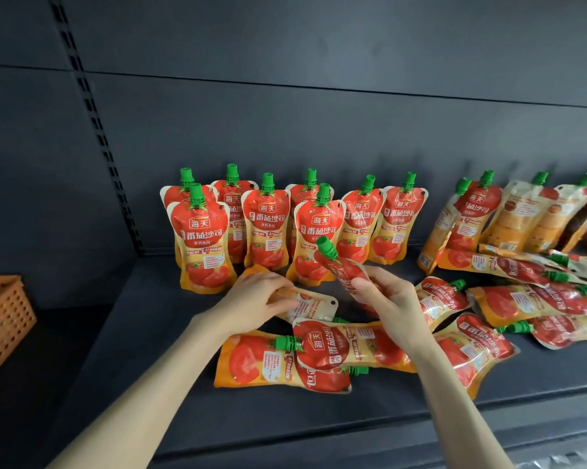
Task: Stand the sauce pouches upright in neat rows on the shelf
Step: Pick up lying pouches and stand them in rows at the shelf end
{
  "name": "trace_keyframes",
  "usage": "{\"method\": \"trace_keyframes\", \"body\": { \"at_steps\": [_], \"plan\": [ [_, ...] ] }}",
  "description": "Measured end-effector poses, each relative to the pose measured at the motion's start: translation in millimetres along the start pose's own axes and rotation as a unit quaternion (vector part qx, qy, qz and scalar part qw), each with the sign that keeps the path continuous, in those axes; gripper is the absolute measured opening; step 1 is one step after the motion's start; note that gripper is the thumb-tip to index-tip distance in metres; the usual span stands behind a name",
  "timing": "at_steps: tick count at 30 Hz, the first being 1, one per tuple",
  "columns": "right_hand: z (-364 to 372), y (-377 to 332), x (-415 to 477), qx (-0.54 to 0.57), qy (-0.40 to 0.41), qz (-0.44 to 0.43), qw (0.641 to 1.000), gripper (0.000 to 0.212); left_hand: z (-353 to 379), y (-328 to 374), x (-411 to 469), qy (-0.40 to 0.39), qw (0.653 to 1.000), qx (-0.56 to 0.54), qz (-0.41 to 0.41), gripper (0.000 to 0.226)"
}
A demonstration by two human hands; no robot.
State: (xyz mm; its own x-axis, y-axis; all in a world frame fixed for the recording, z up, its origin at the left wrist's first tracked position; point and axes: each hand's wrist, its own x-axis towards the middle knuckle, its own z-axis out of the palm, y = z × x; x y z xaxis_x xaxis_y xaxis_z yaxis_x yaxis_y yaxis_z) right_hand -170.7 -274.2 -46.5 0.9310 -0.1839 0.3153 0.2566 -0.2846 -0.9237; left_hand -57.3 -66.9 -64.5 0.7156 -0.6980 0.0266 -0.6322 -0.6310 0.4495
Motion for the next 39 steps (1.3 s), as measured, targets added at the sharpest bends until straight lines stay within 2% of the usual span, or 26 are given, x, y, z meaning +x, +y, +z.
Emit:
{"method": "trace_keyframes", "body": {
  "at_steps": [4, 9, 14, 18, 21, 23, 25, 28, 34, 39],
  "plan": [
    [-0.3, -0.5, -2.5, 0.008, 0.007, -0.004, 1.000, 0.023, -6.3, 5.8, 11.6, -0.062, 0.991, 0.120, 0.013, 0.051],
    [-0.7, 0.5, -2.8, 0.004, 0.012, -0.006, 1.000, 0.023, -8.7, 5.5, 20.9, -0.078, 0.993, 0.086, 0.010, 0.050],
    [-0.9, -0.3, 1.0, 0.033, 0.033, 0.003, 0.999, 0.025, -17.7, 8.9, 26.3, -0.023, 0.999, 0.029, 0.014, 0.041],
    [-2.6, 3.0, 2.8, 0.075, 0.097, 0.037, 0.992, 0.032, -21.9, 8.6, 21.9, 0.047, 0.998, 0.018, 0.033, 0.028],
    [-6.4, 5.0, 5.1, 0.076, 0.124, 0.046, 0.988, 0.037, -27.2, 11.1, 15.0, 0.086, 0.993, -0.071, 0.038, 0.019],
    [-8.1, 5.8, 6.4, 0.075, 0.128, 0.052, 0.988, 0.029, -33.1, 17.3, 10.4, 0.095, 0.986, -0.123, 0.053, 0.014],
    [-9.3, 7.7, 7.8, 0.058, 0.137, 0.054, 0.987, 0.015, -37.5, 25.4, 4.9, 0.105, 0.980, -0.157, 0.059, 0.014],
    [-14.2, 9.4, 13.1, 0.031, 0.145, 0.041, 0.988, 0.016, -37.8, 38.8, -1.1, 0.141, 0.962, -0.226, 0.053, 0.018],
    [-42.5, -3.4, 40.3, 0.078, 0.156, 0.007, 0.985, 0.014, -24.4, 75.3, 11.3, 0.236, 0.916, -0.323, 0.034, 0.026],
    [-81.0, 8.0, 67.2, 0.071, 0.092, -0.014, 0.993, 0.025, -2.9, 104.6, 37.1, 0.317, 0.904, -0.287, 0.004, 0.024]
  ]
}}
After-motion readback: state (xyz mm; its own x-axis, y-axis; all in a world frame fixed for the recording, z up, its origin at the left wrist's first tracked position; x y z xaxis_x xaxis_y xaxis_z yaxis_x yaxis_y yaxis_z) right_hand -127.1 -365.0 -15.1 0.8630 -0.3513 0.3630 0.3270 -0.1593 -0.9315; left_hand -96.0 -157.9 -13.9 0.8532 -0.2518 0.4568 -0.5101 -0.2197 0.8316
